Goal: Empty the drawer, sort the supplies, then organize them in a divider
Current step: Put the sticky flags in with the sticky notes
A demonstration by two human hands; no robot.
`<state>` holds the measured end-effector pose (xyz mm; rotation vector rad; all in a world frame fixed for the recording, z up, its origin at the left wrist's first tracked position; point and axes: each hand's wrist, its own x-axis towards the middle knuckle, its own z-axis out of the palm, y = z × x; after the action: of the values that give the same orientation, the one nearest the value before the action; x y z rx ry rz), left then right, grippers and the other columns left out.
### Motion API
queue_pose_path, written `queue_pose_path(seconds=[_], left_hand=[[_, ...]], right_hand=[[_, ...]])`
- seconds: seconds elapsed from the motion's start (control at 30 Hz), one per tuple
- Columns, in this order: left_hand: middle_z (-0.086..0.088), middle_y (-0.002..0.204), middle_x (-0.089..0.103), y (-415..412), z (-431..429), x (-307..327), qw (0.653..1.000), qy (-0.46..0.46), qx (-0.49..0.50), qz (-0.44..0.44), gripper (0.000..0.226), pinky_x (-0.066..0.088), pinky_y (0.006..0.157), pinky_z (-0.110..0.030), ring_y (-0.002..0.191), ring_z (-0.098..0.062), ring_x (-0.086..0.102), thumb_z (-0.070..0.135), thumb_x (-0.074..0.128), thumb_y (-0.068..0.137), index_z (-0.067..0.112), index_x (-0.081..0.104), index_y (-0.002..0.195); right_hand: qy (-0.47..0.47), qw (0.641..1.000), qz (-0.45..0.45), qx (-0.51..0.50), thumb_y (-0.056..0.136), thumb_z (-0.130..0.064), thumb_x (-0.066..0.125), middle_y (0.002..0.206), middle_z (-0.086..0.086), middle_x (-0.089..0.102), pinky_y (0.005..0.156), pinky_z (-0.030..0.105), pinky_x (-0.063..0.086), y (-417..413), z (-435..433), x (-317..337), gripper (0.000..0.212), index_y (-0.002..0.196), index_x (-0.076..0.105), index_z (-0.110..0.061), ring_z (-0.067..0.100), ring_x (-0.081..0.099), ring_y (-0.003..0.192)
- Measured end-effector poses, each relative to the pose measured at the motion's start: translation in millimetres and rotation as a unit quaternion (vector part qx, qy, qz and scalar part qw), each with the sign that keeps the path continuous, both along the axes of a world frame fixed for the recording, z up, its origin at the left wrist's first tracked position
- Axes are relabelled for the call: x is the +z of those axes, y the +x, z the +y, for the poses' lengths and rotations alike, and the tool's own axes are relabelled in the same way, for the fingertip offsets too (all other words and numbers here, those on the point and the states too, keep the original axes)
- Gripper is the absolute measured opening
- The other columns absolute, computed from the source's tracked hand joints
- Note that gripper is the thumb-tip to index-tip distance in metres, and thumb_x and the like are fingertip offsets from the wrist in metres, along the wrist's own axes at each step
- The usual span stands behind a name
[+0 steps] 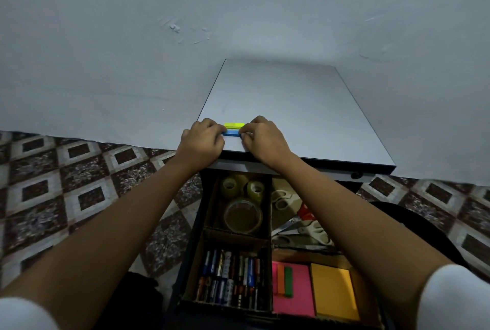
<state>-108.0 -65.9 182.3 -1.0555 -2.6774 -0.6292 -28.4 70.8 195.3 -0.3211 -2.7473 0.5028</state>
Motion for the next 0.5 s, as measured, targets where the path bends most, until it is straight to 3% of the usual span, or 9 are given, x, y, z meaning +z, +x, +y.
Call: queue_pose_path(seconds=[0.13,0.3,0.37,0.5], left_hand=[[-0.007,0.106,0.062,-0.8,-2.2,3.8,0.999,0.018,-0.031,-0.008,0.021,0.038,0.080,-0.036,0.101,-0.027,0.054,0.021,0.049,0.094,0.012,0.065,0.105],[-0.009,0.098,0.065,-0.7,-3.2,15.7,0.997,0.027,-0.055,-0.040,0.016,0.044,0.076,-0.035,0.088,-0.023,0.058,0.018,0.055,0.091,0.009,0.067,0.096],[-0.009,0.101,0.066,-1.4,-3.3,21.5,0.997,0.014,-0.068,-0.047,0.017,0.043,0.077,-0.031,0.092,-0.024,0.058,0.016,0.056,0.090,0.009,0.067,0.101],[-0.012,0.115,0.060,-2.1,-1.8,28.8,0.993,-0.034,-0.089,-0.067,0.033,0.039,0.081,-0.026,0.102,-0.025,0.056,0.017,0.054,0.092,0.007,0.060,0.123]], right_hand=[[-0.021,1.000,0.001,0.007,0.093,-0.017,0.050,0.105,0.012,0.064,0.074,0.031,0.042,1.9,-1.0,6.7,0.024,0.105,0.069,-0.007,0.027,0.057,0.095],[-0.038,0.998,-0.034,0.021,0.089,-0.017,0.057,0.108,0.013,0.065,0.082,0.032,0.043,-1.5,0.3,15.2,0.024,0.108,0.066,-0.006,0.027,0.057,0.100],[-0.031,0.997,-0.073,0.026,0.090,-0.017,0.057,0.111,0.014,0.065,0.082,0.028,0.042,-5.6,1.0,18.9,0.028,0.113,0.066,-0.005,0.026,0.057,0.102],[-0.041,0.993,-0.109,0.029,0.087,-0.014,0.059,0.106,0.013,0.066,0.073,0.025,0.042,-10.0,1.5,23.9,0.022,0.104,0.069,-0.003,0.022,0.057,0.091]])
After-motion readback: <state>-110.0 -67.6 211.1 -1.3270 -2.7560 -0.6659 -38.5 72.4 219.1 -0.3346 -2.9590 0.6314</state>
